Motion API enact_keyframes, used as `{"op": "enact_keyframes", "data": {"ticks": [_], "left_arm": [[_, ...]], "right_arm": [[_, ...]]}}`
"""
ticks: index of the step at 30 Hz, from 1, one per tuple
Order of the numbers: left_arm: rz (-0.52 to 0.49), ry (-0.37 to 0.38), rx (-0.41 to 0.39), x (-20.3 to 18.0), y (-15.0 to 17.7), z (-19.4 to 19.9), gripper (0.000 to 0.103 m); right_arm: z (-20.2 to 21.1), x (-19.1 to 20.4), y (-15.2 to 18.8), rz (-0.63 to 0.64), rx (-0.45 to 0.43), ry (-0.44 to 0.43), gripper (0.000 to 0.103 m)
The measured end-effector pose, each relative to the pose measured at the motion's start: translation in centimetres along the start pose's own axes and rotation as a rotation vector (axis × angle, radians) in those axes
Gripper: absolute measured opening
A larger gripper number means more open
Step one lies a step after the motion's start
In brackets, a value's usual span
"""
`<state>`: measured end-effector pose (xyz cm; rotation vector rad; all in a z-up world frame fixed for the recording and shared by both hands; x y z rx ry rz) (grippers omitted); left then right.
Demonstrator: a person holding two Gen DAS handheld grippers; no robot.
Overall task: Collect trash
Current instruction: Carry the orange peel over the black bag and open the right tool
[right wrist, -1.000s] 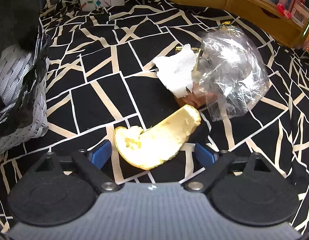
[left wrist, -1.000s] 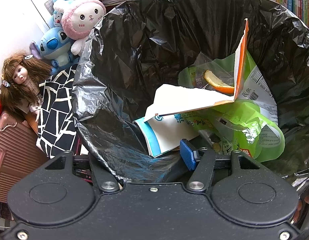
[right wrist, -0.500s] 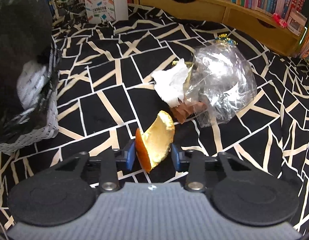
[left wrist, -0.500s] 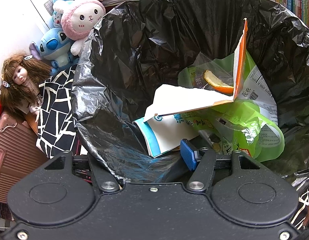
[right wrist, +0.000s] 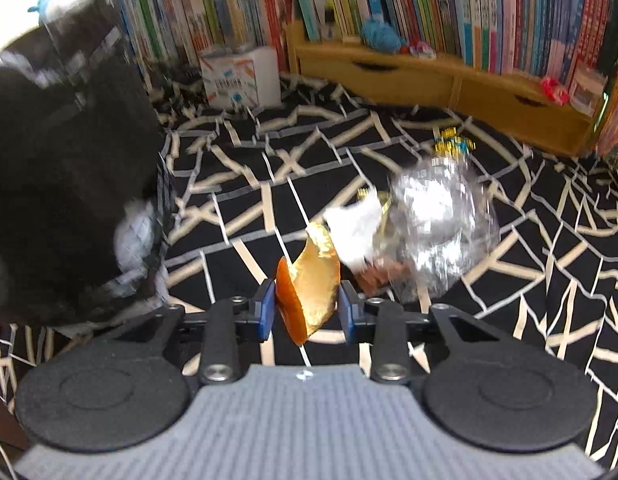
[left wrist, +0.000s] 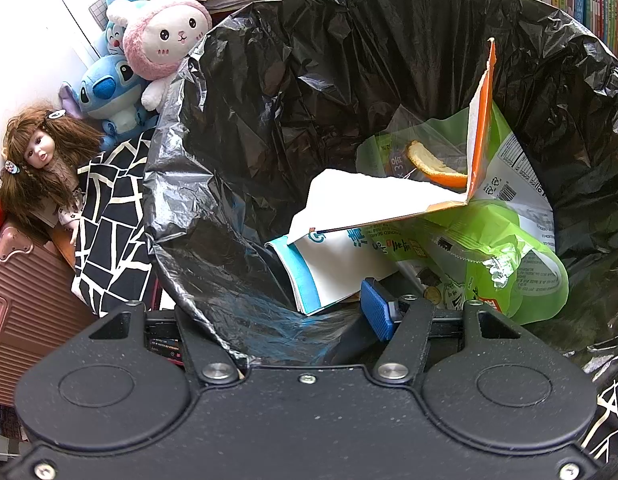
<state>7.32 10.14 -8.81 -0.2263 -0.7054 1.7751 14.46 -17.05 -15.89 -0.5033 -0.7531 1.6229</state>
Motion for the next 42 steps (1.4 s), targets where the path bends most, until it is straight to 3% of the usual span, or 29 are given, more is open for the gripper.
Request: {"op": "enact_keyframes", "data": {"ticks": [10,16,24,28,35,42], "left_arm": [[-0.001,-0.002,-0.002,-0.1,0.0,0.0,0.06],[0.0,-0.002,-0.002,-0.1,0.0,0.0,0.06],[0.002,-0.001,-0.002,-0.1,0.0,0.0,0.06],[0.003,0.0,-0.003,-0.1,0.0,0.1,0.06],[0.004,-0.001,-0.003,-0.1,0.0,0.1,0.06],[0.007,0.0,-0.004,-0.2,-0.1,0.0,0.061]], "right_arm": [[4.2,0.7,-4.1,-0.015,-0.156,-0.081,0.037],[8.1,1.2,-6.9,-0.032,-0.33,-0.106,0.036],[11.8,3.5,-10.7,-0.014,-0.46,-0.256,0.037],[12.0,5.9,-11.9,0.019,-0.476,-0.354,0.037],[10.2,10.4,-13.1,0.075,-0.419,-0.483,0.037],[8.4,13.6,-14.0,0.116,-0.349,-0.556,0.039]]}}
Point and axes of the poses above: each gripper's, at about its wrist camera, not at the fingertips, and z roughly against the way its jaws point, x to its left, y to its underside, the point moved 1 cm from there along -z, roughly the way its jaws point, and after that the axes turned 8 degrees about -x, right-handed, at the moved point
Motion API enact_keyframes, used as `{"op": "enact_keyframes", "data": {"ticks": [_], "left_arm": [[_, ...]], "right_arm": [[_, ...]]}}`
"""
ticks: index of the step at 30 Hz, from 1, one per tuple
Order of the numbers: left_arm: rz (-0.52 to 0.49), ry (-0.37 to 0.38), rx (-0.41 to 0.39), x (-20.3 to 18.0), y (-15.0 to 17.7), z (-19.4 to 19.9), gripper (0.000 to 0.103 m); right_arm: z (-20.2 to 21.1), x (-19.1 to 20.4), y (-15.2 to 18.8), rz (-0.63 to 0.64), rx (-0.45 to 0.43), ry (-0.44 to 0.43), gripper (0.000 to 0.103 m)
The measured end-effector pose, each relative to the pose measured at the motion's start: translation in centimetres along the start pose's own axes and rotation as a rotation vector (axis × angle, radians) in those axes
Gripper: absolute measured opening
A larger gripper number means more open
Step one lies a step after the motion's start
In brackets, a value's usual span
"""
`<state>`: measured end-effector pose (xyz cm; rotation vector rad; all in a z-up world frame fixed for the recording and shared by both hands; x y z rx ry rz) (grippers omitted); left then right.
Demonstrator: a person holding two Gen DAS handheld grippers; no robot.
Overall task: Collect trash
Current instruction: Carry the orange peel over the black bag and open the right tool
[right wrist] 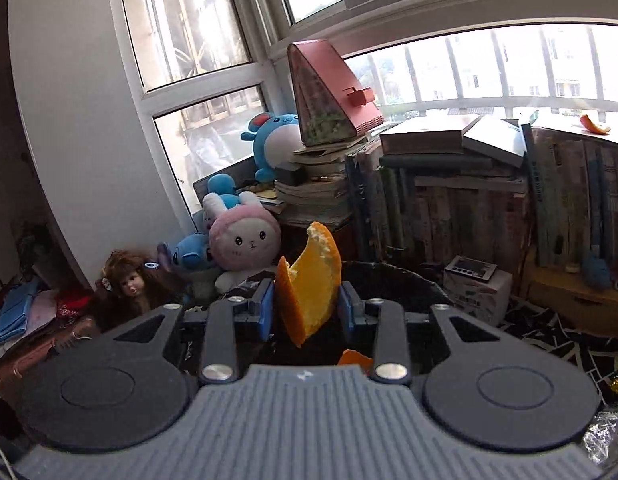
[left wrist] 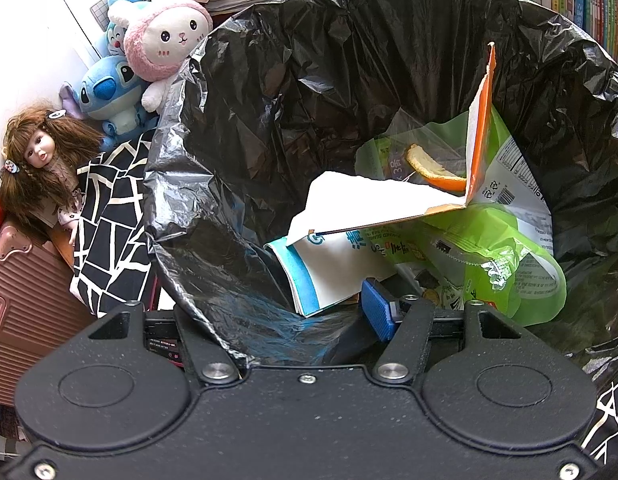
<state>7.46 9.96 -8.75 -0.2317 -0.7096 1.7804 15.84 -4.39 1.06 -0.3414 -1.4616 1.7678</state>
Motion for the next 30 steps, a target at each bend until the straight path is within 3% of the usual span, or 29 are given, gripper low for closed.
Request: {"op": "enact_keyframes", "data": {"ticks": [21,27,30], "left_arm": [[0.0,-0.001,-0.003,0.0,0.0,0.1,0.062],[0.001,-0.001,-0.003,0.0,0.0,0.1,0.062],[0.0,-0.001,-0.003,0.0,0.0,0.1,0.062]], "right_arm": [[-3.9,-1.9,3.5,-0.065,0.193,0.035,0.041],[-4.0,-2.2,3.8,-0.074,0.204,0.047,0.05],[-3.9,-2.3,3.6,-0.079,0.2,0.049,0.064]]}}
Point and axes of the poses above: each gripper's, at about its wrist camera, not at the fingertips, and z roughly against the way its jaws point, x to its left, y to its underside, the point moved 1 cm from there along -z, roughly the way its jaws point, and after that the axes turned 8 degrees about -x, right-handed, at the moved point
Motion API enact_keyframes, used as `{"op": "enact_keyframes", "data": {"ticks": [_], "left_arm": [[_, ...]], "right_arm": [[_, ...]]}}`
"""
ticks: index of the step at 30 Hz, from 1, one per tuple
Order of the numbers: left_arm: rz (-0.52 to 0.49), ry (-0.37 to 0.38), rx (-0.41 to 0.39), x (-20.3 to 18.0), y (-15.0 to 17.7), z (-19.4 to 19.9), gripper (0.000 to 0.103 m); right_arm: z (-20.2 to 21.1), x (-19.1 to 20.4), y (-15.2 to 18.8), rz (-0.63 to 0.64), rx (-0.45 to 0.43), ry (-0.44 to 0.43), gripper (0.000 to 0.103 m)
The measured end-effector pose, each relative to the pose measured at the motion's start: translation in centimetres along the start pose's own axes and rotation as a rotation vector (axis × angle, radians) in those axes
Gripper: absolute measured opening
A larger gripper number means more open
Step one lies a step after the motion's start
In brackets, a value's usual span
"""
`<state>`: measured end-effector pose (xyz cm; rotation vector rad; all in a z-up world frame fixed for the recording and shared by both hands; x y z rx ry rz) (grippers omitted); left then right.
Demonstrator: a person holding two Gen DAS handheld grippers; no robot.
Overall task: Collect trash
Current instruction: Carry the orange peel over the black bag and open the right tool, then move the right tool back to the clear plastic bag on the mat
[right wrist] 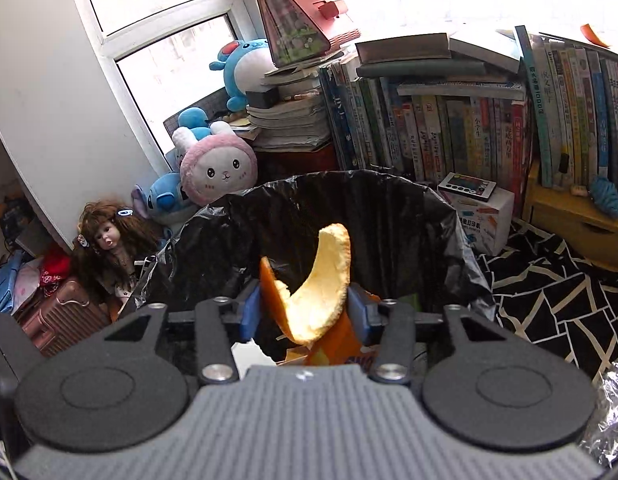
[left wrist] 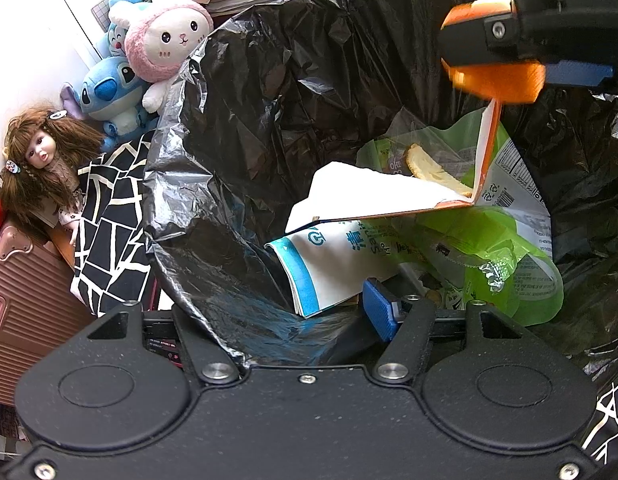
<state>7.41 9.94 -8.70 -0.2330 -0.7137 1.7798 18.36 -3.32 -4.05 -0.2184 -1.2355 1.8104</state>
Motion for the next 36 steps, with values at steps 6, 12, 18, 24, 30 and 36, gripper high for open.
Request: {"op": "enact_keyframes", "data": {"ticks": [6,12,18,24,30,36], "left_arm": [[0.0,0.0,0.0,0.0,0.0,0.0,0.063],[0.001,0.001,-0.001,0.1,0.0,0.0,0.063],[-0.001,0.002,0.0,0.1,0.0,0.0,0.063],[0.0,0.001,0.001,0.1,0.0,0.0,0.063],[0.001,0.001,0.001,0.1,0.0,0.0,0.063],[0.0,0.001,0.001,0.1,0.1,-0.1,0.063]], "right_arm": [[0.4,-0.2,-0.4,-0.005,-0.016,0.0,0.068],[1.6,-0.5,-0.8,-0.008,-0.05,0.009,0.072],[4.4,-1.0,-1.7,0.004,-0.113,0.028,0.078],[8.1,-2.6,-2.3,0.036,-0.189,0.102,0.086],[11.3,-6.7,-1.8,0.02,-0.229,0.262,0.091],[12.6,-12.7,0.7,-0.025,-0.204,0.469,0.097]]}}
Point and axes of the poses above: each gripper's, at about its wrist camera, not at the fingertips, and z roughly against the way its jaws point, x to its left, y to its underside, the point moved 1 cm from there along -z, roughly the way its jaws point, and after that the axes turned 8 degrees about -x, right-handed, at the moved point
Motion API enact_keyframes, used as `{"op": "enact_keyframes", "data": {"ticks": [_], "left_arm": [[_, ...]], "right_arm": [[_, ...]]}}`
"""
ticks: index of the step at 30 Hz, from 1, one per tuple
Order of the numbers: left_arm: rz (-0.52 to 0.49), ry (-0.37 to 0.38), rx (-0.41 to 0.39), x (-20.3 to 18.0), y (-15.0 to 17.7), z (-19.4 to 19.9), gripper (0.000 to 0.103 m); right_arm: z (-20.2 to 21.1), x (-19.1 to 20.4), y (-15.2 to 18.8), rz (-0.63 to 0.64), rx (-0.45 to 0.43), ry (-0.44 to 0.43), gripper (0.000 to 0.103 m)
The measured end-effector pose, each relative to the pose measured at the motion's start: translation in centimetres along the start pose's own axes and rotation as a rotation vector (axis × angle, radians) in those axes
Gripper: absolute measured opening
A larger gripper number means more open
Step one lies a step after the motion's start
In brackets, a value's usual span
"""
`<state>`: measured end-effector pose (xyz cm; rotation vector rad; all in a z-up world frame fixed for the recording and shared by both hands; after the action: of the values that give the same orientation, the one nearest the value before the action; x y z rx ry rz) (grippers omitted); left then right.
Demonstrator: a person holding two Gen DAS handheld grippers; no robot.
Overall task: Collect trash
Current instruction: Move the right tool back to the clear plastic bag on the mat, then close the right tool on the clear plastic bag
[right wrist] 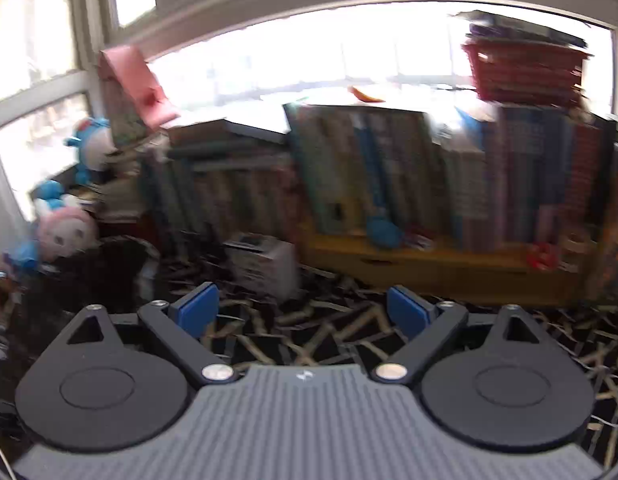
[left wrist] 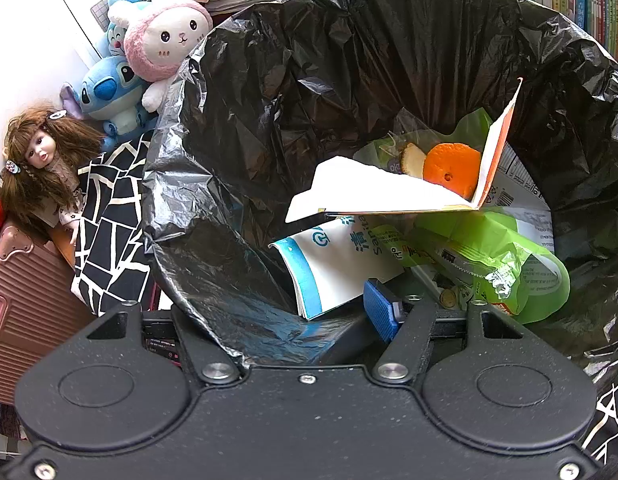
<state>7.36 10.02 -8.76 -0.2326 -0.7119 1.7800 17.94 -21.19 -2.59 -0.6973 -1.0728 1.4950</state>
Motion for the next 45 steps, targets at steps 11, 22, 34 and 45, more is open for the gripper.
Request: {"op": "enact_keyframes", "data": {"ticks": [11,22,34,45], "left_arm": [[-0.001,-0.002,0.01,0.0,0.0,-0.1,0.063],[-0.011,-0.007,0.029,0.0,0.1,-0.2,0.063],[-0.012,-0.008,0.029,0.0,0.1,-0.2,0.063],[-0.011,-0.008,0.029,0.0,0.1,-0.2,0.063]], "right_arm": [[-4.0,-6.1,7.9,-0.125,0.168,0.207,0.1],[-10.9,-9.9,13.3,-0.287,0.266,0.333,0.103],[-9.4,-11.0,13.3,-0.336,0.272,0.256,0.068],[-5.2,-10.3,10.3,-0.335,0.181,0.174,0.06]]}}
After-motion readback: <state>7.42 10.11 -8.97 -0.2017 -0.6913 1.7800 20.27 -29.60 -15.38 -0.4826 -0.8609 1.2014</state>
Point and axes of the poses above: each gripper's, at about its wrist camera, not at the fingertips, and z roughly against the way its jaws point, x to its left, y to its underside, the point moved 1 cm from there along -z, roughly the way its jaws point, and after that the axes turned 8 degrees about -x, right-handed, at the moved point
